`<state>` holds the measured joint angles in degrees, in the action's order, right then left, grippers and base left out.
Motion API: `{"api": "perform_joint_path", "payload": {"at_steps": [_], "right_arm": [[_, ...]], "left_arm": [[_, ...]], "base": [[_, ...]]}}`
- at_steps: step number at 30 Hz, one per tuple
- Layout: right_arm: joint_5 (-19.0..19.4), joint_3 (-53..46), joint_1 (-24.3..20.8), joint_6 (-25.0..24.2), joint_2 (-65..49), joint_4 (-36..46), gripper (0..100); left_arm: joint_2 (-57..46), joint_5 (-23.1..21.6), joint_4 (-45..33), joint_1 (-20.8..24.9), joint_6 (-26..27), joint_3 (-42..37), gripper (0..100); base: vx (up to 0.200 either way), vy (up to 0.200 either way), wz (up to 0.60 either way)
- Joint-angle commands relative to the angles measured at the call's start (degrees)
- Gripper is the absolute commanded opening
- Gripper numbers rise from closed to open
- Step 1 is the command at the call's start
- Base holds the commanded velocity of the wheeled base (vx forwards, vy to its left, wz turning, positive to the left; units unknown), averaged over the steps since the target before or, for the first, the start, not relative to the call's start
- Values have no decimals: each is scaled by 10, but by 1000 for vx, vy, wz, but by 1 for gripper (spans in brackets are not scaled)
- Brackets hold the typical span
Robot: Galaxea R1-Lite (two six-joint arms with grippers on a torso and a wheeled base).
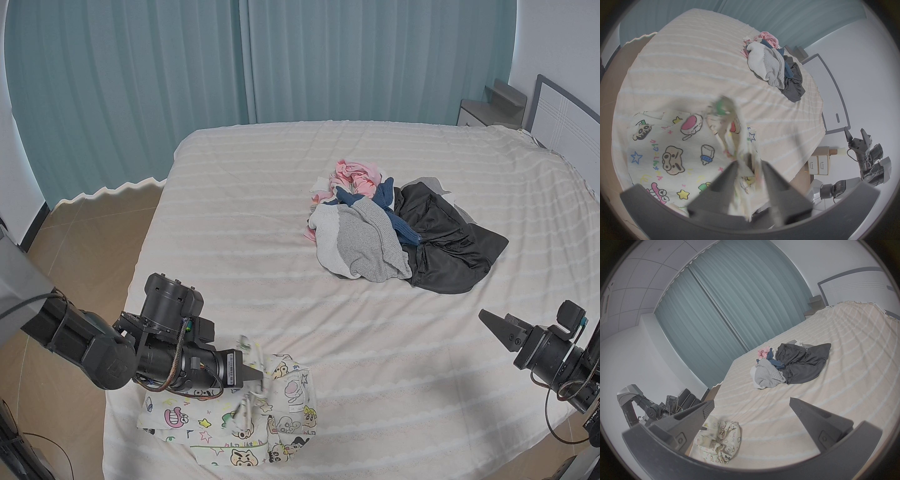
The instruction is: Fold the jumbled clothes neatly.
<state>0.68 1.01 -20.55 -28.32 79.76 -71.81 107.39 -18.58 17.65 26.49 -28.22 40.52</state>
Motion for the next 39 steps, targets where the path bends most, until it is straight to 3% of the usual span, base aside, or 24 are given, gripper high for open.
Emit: {"api": "perform_joint_path", "payload": {"at_steps": [1, 11, 14, 17, 20, 26, 32, 39], "right_arm": [[0, -10, 0, 0, 0, 0, 100], [0, -10, -1, -2, 1, 1, 100], [2, -10, -5, -4, 2, 1, 100], [3, -10, -12, -5, 2, 1, 100], [-2, -10, -54, -9, 2, 1, 100], [1, -6, -128, -21, 36, 1, 100], [-3, 104, -166, -9, 178, 0, 100], [-5, 242, -228, -9, 333, 2, 100]], "left_arm": [[7, 6, 17, 7, -23, -1, 100], [-24, 35, 74, -3, -43, -36, 100], [-83, 15, 80, -25, -43, -77, 100], [-163, -41, 84, -63, -44, -128, 100], [-238, -93, 85, -114, -38, -189, 100], [-293, -105, 85, -203, -41, -247, 100], [-324, -162, 92, -233, -44, -287, 100], [-342, -173, 133, -248, -44, -329, 100]], "base": [[0, 0, 0], [0, 0, 0], [0, 0, 0], [0, 0, 0], [0, 0, 0], [0, 0, 0], [0, 0, 0], [-86, 0, 0]]}}
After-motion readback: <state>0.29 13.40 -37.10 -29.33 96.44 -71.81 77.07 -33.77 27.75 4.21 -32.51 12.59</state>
